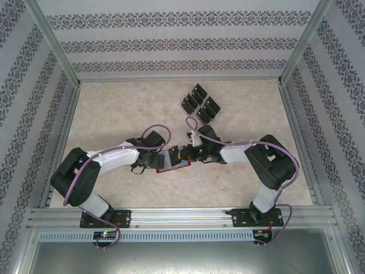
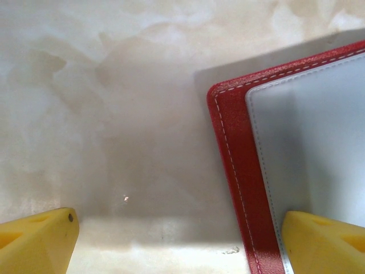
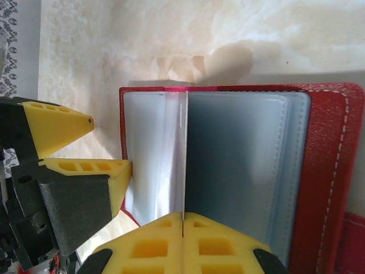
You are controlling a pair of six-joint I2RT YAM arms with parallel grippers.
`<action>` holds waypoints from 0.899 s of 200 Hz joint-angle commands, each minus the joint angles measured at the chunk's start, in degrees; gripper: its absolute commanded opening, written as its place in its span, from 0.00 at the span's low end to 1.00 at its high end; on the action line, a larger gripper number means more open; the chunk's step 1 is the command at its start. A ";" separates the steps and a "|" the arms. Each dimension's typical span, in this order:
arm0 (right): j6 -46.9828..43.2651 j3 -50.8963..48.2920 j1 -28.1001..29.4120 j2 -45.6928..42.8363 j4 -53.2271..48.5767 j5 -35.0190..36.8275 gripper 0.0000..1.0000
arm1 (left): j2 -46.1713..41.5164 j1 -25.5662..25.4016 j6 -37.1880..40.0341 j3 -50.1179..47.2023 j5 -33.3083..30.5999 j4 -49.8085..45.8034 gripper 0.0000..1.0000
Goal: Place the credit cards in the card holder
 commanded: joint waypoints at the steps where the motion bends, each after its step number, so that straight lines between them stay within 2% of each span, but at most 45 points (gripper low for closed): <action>1: 1.45 -1.09 -0.55 1.55 1.28 -1.16 0.00 | 0.10 0.46 -0.83 -0.46 -3.61 -4.13 0.93; 46: 2.13 -0.65 -1.23 2.08 1.26 -1.75 0.00 | 0.06 0.97 0.07 0.27 -5.47 -6.06 0.93; 180: 3.46 0.23 -0.95 3.50 2.48 -3.52 0.00 | 0.84 1.13 -0.22 -0.08 -5.15 -5.54 0.93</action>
